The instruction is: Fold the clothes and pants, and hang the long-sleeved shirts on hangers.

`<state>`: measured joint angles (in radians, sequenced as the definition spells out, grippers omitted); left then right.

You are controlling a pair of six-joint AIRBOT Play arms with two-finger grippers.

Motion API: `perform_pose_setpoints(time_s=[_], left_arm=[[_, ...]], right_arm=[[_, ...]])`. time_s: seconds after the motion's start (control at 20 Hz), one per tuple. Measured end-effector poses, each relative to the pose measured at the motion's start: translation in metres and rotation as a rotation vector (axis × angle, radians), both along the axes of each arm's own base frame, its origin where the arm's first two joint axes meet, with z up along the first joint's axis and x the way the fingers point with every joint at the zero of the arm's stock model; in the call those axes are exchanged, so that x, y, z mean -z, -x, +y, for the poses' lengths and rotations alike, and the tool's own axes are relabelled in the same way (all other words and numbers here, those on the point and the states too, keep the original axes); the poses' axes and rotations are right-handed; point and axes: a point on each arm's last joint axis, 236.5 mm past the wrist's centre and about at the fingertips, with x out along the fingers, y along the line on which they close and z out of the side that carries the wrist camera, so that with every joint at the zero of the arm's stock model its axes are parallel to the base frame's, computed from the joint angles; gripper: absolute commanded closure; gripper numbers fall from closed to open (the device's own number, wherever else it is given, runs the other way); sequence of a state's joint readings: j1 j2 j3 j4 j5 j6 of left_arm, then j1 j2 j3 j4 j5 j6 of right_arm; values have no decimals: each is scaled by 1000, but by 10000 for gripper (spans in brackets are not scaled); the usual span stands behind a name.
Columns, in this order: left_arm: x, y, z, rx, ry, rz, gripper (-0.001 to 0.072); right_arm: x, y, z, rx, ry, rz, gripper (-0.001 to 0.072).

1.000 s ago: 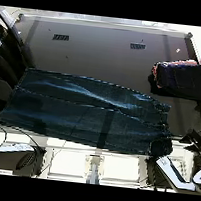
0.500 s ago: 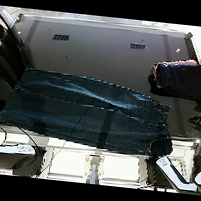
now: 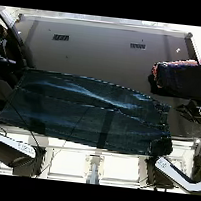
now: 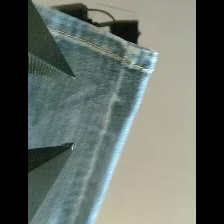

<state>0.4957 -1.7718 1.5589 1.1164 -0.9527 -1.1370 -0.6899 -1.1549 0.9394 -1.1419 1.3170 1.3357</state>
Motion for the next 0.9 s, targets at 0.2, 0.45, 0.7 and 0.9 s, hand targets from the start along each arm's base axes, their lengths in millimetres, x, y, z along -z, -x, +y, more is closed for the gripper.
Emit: perform_pose_setpoints(time_s=[0.2,0.45,0.7,0.9], left_arm=[[0,-9,27,-39,-89,0,217],[20,-10,45,-71,-108,36,217],[36,-8,47,-46,-108,72,216],[40,-5,42,7,-116,90,216]], right_arm=[[17,-9,11,-32,-16,35,199],[25,-15,20,-40,-25,52,198],[26,-17,24,-23,-34,62,199],[26,-17,25,-11,-38,65,199]])
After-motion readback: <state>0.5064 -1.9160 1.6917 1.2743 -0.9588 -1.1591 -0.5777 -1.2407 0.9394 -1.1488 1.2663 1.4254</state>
